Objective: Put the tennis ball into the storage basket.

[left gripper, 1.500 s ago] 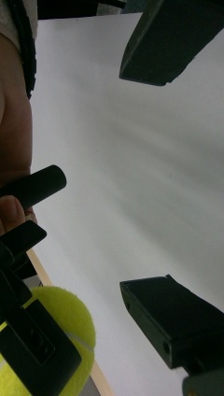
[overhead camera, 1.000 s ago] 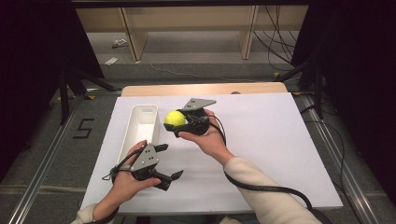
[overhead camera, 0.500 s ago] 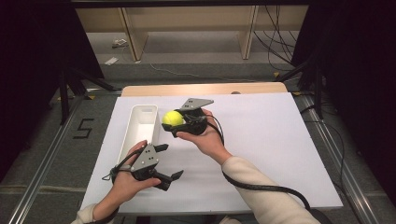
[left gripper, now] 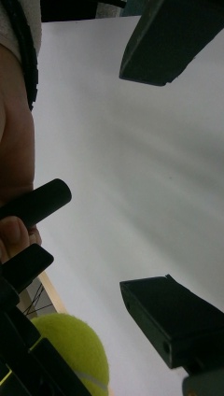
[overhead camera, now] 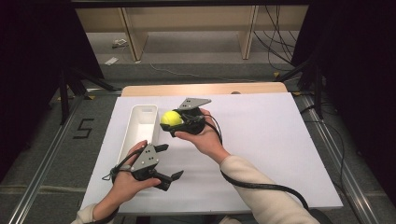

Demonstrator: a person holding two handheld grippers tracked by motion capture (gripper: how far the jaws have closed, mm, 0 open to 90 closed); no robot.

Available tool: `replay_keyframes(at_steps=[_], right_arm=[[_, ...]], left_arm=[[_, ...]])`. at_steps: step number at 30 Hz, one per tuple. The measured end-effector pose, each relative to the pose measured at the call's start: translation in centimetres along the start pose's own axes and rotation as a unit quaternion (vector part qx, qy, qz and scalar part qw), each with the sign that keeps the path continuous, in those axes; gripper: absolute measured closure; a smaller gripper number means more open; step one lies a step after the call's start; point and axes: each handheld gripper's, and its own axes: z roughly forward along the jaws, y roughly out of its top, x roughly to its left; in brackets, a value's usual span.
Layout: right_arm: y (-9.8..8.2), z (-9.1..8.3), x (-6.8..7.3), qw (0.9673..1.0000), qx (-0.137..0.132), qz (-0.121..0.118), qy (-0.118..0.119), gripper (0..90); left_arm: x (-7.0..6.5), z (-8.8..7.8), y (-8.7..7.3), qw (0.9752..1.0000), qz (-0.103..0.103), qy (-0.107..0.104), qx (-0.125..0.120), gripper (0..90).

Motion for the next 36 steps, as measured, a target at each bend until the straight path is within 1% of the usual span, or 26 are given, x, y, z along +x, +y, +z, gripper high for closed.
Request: replay_keyframes(at_steps=[5, 19, 36], right_arm=[[0.0, 0.1, 0.0, 1.0, 0.001, 0.0, -0.002, 26.6], [0.8, 0.6, 0.4, 1.0, -0.001, -0.005, 0.004, 26.6], [1.1, 1.1, 0.6, 0.9999, 0.0, -0.008, 0.007, 26.6]], left_arm=[[0.0, 0.0, 0.0, 1.0, 0.001, 0.0, 0.0, 1.0], [-0.1, 0.0, 0.0, 1.0, 0.001, -0.001, 0.001, 0.9], [-0.1, 0.0, 0.0, 1.0, 0.003, -0.003, 0.002, 1.0]])
